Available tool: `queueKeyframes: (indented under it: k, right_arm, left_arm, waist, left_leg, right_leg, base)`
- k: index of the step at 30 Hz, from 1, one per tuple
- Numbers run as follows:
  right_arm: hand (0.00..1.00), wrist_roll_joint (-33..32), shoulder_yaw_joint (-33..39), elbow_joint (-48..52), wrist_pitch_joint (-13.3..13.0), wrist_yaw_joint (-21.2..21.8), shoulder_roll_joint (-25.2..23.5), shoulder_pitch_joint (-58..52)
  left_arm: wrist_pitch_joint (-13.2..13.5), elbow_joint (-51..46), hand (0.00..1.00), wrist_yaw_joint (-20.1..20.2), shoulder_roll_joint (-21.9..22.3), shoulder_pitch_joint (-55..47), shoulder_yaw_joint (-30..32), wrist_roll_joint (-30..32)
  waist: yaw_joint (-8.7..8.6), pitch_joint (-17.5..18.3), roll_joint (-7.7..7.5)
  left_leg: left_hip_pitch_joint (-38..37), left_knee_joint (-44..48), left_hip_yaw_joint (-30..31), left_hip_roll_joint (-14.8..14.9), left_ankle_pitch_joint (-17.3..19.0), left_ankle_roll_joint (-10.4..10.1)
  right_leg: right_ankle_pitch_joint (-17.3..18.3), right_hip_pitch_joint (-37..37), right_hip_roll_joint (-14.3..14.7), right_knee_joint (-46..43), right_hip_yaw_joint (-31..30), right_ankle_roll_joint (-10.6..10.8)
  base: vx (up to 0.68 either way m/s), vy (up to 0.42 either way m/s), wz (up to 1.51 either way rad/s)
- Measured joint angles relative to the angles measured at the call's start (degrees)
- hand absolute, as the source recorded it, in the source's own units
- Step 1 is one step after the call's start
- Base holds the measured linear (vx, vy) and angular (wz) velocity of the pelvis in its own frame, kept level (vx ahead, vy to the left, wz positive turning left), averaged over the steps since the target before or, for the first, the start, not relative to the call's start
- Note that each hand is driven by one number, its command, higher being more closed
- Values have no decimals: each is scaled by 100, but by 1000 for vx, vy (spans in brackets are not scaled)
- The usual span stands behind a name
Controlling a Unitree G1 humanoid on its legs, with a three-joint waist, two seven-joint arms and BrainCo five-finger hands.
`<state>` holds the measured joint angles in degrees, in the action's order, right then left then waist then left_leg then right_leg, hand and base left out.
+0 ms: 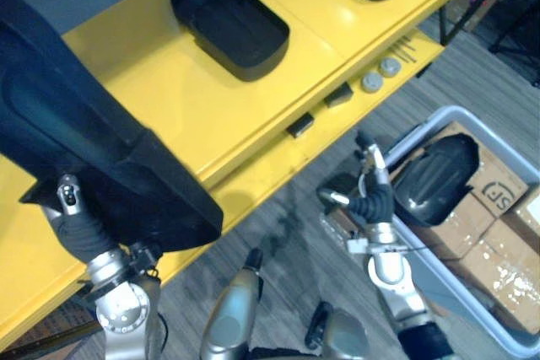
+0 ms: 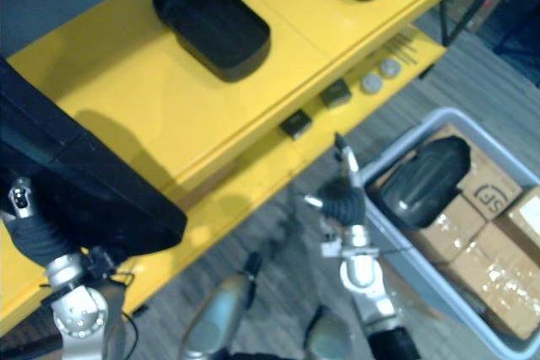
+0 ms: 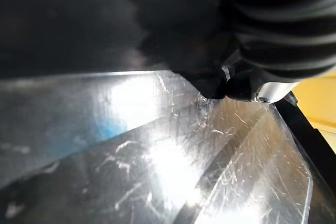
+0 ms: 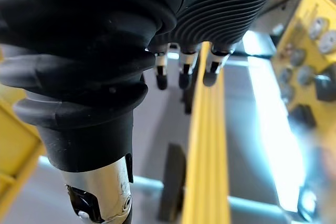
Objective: Walk over and take plastic housings, then place them on the shelf
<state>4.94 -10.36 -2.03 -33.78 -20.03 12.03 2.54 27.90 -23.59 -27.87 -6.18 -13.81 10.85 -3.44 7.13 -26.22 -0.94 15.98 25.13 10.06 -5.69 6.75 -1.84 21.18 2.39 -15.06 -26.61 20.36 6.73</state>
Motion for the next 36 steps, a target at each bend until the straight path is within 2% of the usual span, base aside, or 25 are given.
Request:
queueKeyframes:
  k: [2,3,4,5,6,7,8,9,10,11,12,13,14,15,16,17,18,19,20,23,25,27,31,34,36]
  right_arm:
    - [0,30,130,106,-12,-15,-68,3]
    - [0,31,175,110,-11,-22,-77,3]
    - [0,32,244,107,-10,-32,-79,-4]
    - [0,34,323,111,-11,-60,-58,36]
    - [0,35,456,108,-8,-128,-61,88]
    - [0,33,575,106,-7,-128,-87,138]
    - [0,34,620,105,-7,-120,-93,145]
    - [0,40,693,111,-11,-111,-90,148]
    - [0,38,774,113,-16,-110,-80,161]
    - [0,36,859,113,-17,-102,-77,163]
    - [0,37,1004,115,-18,-76,-62,153]
    - [0,32,1165,135,-22,-42,-34,145]
    - [0,30,1226,160,-25,-12,-13,149]
    - [0,-29,1316,212,-146,28,81,138]
    - [0,-89,1346,273,-191,70,137,120]
    - [0,-229,1371,464,-251,160,217,92]
    - [0,-407,1375,653,-270,255,286,86]
    - [0,-494,1377,721,-270,306,332,94]
    - [0,-658,1374,804,-267,466,407,163]
    - [0,-873,1381,835,-263,586,408,170]
    - [0,-1004,1452,930,-252,754,412,189]
    - [0,-1169,1388,1013,-252,909,370,408]
    - [0,-1377,1125,1350,-262,1267,285,700]
    - [0,-1086,867,1571,-248,1104,189,692]
    - [0,-701,731,1570,-143,864,168,688]
  left_arm:
    - [-4,-90,100,-63,-2,0,330,235]
    - [-9,-169,100,-57,-7,-14,495,262]
    - [-8,-243,100,-50,-13,-25,626,299]
    - [-4,-255,100,-46,-14,-16,711,351]
    - [-19,-272,100,-34,-50,43,715,374]
    - [-39,-297,100,-1,-105,42,701,432]
    - [-57,-315,100,18,-146,45,689,451]
    - [-59,-350,100,37,-251,28,685,446]
    - [-62,-350,100,62,-275,47,687,439]
    - [-69,-349,100,88,-271,123,681,433]
    - [-117,-345,100,131,-264,219,642,417]
    - [-207,-341,100,177,-239,289,641,373]
    - [-243,-338,100,178,-236,298,646,357]
    - [-315,-334,100,202,-237,298,643,339]
    - [-342,-333,100,222,-240,297,630,339]
    - [-362,-332,100,267,-239,279,592,337]
    - [-414,-328,100,340,-215,223,515,329]
    - [-450,-319,100,385,-206,205,444,327]
    - [-505,-315,100,544,-201,192,345,324]
    - [-562,-291,100,602,-200,256,200,327]
    - [-557,-87,100,615,-198,427,10,329]
    - [-589,145,100,433,-198,588,-78,429]
    - [-931,270,100,44,-204,626,-80,638]
    - [-1100,236,100,113,-220,579,-58,810]
    - [-1298,218,100,235,-239,458,54,883]
  waist:
    - [17,11,-18]
    - [26,35,-62]
    - [8,81,-110]
    - [18,107,-94]
    - [-13,128,-82]
    - [-38,135,-94]
    - [-76,152,-118]
    - [-160,234,-138]
    - [-178,271,-142]
    - [-196,310,-138]
    - [-219,365,-97]
    - [-230,473,-64]
    - [-231,518,-51]
    - [-247,631,-58]
    - [-248,673,-81]
    - [-270,747,-163]
    - [-283,868,-157]
    - [-279,927,-103]
    - [-286,1007,40]
    - [-323,1030,72]
    - [-366,1072,141]
    - [-333,1087,167]
    - [-306,1090,170]
    - [-310,1161,168]
    - [-241,1233,153]
  left_leg:
    - [5,217,18,-23,188,28]
    - [-12,353,-40,-46,322,126]
    - [-101,434,-128,-50,449,188]
    - [-111,613,-81,-90,574,199]
    - [-157,798,14,-124,678,184]
    - [-324,825,151,-126,751,217]
    - [-432,774,275,-112,754,223]
    - [-574,678,499,-103,756,239]
    - [-669,635,657,-85,767,256]
    - [-751,558,830,-61,767,255]
    - [-835,438,1061,8,770,253]
    - [-874,316,1247,81,777,251]
    - [-896,267,1320,103,784,240]
    - [-905,253,1470,99,844,150]
    - [-890,272,1536,72,894,105]
    - [-913,317,1652,-27,1043,57]
    - [-915,335,1740,-4,1147,-37]
    - [-905,317,1726,53,1152,-75]
    - [-908,120,1338,349,1023,-249]
    - [-1057,-342,896,563,733,-339]
    - [-1100,-788,356,682,420,-285]
    - [-1194,-1087,289,667,223,-273]
    - [-1501,-1400,244,596,58,-259]
    - [-1605,-1613,362,549,-59,-227]
    - [-1603,-1780,363,521,-197,-205]
  right_leg:
    - [108,153,-12,13,33,28]
    - [131,291,-37,80,76,78]
    - [7,367,-44,-125,79,252]
    - [-77,138,-122,-791,-142,147]
    - [-460,-317,-214,-1848,-454,-44]
    - [-1224,-684,-213,-2665,-751,-145]
    - [-1663,-818,-199,-2953,-860,-201]
    - [-1593,-1030,-114,-3348,-1002,-275]
    - [-1243,-1146,26,-3386,-1069,-401]
    - [-991,-1257,205,-3175,-1134,-465]
    - [-724,-1322,492,-2430,-1171,-481]
    - [-699,-1344,766,-1289,-1259,-485]
    - [-728,-1335,858,-759,-1330,-469]
    - [-843,-1324,972,119,-1476,-380]
    - [-943,-1303,1016,425,-1571,-408]
    - [-1170,-1226,1005,646,-1714,-281]
    - [-1464,-1217,1036,619,-1704,-219]
    - [-1477,-1206,1064,623,-1605,-258]
    - [-1501,-1053,1111,713,-1302,-366]
    - [-1496,-792,1054,890,-1021,-411]
    - [-1513,-610,956,1132,-722,-433]
    - [-1514,-613,884,1176,-635,-433]
    - [-1517,-240,783,1357,-493,-424]
    - [-1521,-43,728,1496,-274,-409]
    - [-1528,-12,664,1531,-114,-397]
  base:
    - [74,18,12]
    - [182,29,11]
    - [179,20,16]
    - [177,62,31]
    - [160,90,45]
    - [179,80,48]
    - [240,-24,65]
    - [263,-92,71]
    - [258,-114,83]
    - [257,-158,86]
    - [184,-148,94]
    - [172,-165,83]
    - [134,-155,73]
    - [139,-165,55]
    - [197,-288,76]
    - [189,-315,77]
    - [189,-324,73]
    - [200,-291,76]
    - [174,-227,56]
    - [173,-170,63]
    - [129,-112,71]
    - [74,-40,33]
    - [41,16,14]
    - [7,15,43]
    - [-23,14,40]
